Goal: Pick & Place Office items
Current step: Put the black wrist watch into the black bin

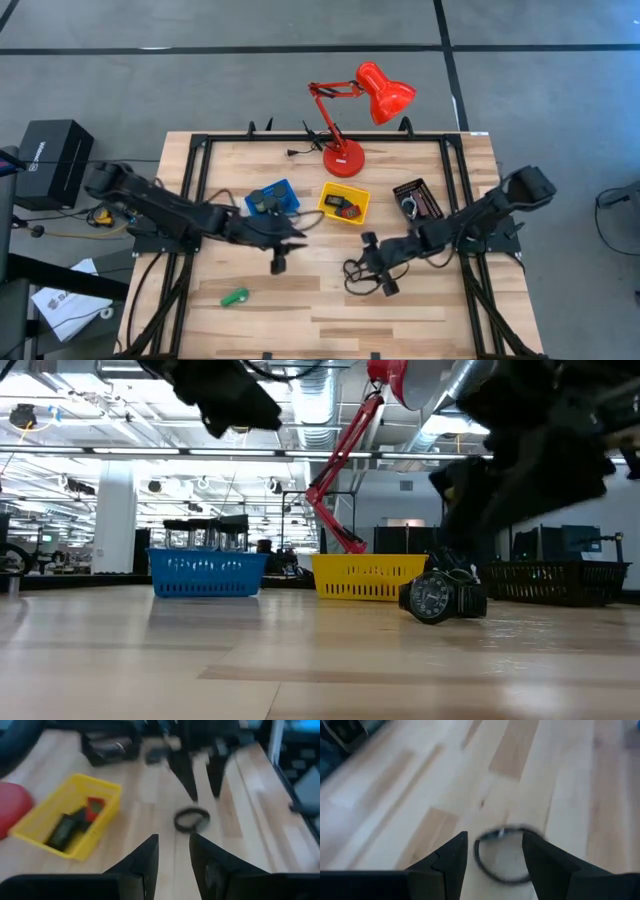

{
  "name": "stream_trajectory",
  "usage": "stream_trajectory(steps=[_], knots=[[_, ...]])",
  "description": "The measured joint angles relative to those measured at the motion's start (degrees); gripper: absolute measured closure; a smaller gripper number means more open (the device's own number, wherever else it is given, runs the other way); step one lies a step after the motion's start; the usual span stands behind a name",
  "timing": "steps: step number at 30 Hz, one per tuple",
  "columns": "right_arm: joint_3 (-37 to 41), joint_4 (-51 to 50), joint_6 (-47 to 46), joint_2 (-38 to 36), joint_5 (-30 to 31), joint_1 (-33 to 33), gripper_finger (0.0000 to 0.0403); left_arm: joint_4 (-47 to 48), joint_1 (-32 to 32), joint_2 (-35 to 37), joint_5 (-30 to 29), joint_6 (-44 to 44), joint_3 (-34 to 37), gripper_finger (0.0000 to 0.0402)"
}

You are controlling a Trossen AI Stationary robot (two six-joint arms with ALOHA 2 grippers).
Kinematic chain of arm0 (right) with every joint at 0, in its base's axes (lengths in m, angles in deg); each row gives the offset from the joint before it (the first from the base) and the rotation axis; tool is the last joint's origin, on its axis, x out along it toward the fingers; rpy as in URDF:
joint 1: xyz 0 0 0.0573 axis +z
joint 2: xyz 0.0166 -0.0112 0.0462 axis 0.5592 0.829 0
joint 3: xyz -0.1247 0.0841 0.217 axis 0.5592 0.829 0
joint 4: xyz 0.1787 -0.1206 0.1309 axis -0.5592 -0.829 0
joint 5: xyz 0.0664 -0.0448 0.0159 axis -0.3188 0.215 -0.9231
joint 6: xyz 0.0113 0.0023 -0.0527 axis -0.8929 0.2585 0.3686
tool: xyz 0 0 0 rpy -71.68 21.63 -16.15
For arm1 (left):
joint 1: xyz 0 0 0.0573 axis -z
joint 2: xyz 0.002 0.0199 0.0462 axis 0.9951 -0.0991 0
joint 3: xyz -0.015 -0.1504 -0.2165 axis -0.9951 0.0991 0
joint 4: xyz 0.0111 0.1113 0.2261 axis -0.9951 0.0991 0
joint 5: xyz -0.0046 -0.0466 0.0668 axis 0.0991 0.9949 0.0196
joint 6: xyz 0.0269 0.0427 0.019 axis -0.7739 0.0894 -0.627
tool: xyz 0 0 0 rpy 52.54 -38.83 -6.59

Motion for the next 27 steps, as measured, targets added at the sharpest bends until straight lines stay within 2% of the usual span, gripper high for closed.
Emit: stream_trajectory(steps=[3, 7, 11, 17, 22, 27], knots=[[-3.32, -5.15, 0.00, 3.89, -0.90, 0.11, 0.0223, -1.40, 0.20, 4.50, -2.81, 2.99, 3.58, 0.0298], [-7.39, -10.84, -0.02, 8.36, -2.53, 0.35, 0.0223, -2.94, 0.24, 8.62, -3.56, 6.15, 8.80, 0.0298], [-11.09, -15.34, 0.22, 12.19, -2.73, 0.71, 0.0223, -5.39, 0.02, 10.88, -4.60, 7.72, 12.47, 0.0298], [-14.26, -18.22, 1.79, 15.30, -2.71, 0.76, 0.0226, -9.10, -0.18, 10.86, -4.80, 7.34, 13.06, 0.0298], [-15.17, -19.06, 1.54, 16.18, -2.71, 0.62, 0.0251, -10.25, -0.26, 10.91, -5.16, 7.28, 13.13, 0.0298], [-15.12, -18.17, 1.51, 16.22, -2.69, 0.61, 0.0300, -10.71, -0.24, 10.91, -5.16, 7.21, 13.13, 0.0298]])
